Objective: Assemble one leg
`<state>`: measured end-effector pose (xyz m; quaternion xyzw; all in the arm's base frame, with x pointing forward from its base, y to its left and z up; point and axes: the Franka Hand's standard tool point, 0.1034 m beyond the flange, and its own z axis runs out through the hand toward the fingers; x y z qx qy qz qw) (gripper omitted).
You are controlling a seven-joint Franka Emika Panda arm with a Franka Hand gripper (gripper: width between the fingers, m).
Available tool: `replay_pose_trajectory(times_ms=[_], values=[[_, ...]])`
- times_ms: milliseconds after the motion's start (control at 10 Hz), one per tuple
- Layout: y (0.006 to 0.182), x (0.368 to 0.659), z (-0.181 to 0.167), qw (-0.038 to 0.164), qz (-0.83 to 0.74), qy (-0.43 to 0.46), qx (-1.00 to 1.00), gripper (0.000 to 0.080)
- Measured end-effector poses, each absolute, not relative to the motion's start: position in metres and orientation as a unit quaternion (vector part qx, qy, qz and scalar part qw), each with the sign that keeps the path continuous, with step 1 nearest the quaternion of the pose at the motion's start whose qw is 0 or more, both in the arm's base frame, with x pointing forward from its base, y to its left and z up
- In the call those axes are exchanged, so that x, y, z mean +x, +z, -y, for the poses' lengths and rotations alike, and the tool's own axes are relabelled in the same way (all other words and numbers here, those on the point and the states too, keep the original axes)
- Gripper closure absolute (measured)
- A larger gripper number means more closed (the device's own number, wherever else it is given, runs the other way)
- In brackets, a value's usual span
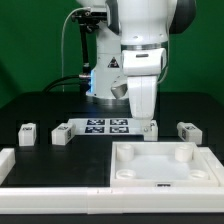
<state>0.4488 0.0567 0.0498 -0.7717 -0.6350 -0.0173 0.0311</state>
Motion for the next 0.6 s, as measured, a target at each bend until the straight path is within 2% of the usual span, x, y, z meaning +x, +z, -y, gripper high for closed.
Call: replay_pose_trajectory(times_ms=[300,600], values=[[0.0496,0.4486,-0.0567,0.033,0.571,-0.015,-0.82,0.015],[0.0469,0.441,-0.0562,0.042,0.381,-0.011,-0.924,0.015]])
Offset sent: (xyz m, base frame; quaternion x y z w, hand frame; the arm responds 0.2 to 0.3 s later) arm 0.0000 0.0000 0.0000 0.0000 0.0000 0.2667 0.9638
